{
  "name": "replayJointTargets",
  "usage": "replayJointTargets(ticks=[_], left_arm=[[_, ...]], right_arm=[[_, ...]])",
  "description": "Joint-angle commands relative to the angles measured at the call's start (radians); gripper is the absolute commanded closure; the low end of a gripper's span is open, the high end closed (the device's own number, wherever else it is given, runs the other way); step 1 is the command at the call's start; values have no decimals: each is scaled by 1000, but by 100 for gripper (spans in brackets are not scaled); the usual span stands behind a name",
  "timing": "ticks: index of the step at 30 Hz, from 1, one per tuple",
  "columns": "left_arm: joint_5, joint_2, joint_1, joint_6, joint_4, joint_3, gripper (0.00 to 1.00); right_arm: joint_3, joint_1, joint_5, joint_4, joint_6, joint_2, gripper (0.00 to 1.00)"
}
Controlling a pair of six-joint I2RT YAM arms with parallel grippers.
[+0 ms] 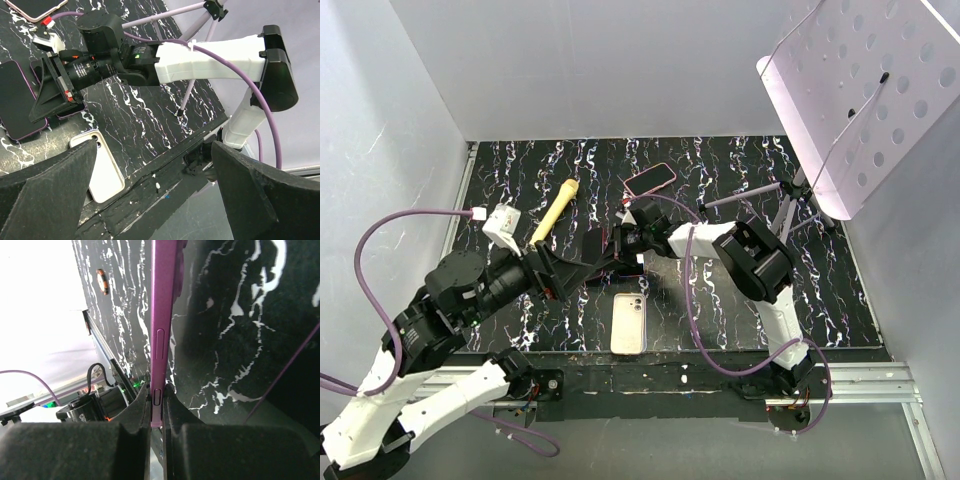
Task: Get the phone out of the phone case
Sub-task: Place the phone at the center of the board.
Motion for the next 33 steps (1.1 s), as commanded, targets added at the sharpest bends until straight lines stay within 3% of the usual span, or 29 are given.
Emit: replayJointTargets(ticks=[1, 18, 33], left_arm=[[-21, -30, 3, 18, -29, 32, 2], [-11, -73, 3, 1, -26, 89, 2], [9, -77, 3, -45, 14, 52, 2]], right_arm=[[28, -14, -28, 53, -17, 1, 89], [27, -37, -7, -74, -92, 10, 71], [34, -36, 65, -200, -166, -82, 57]])
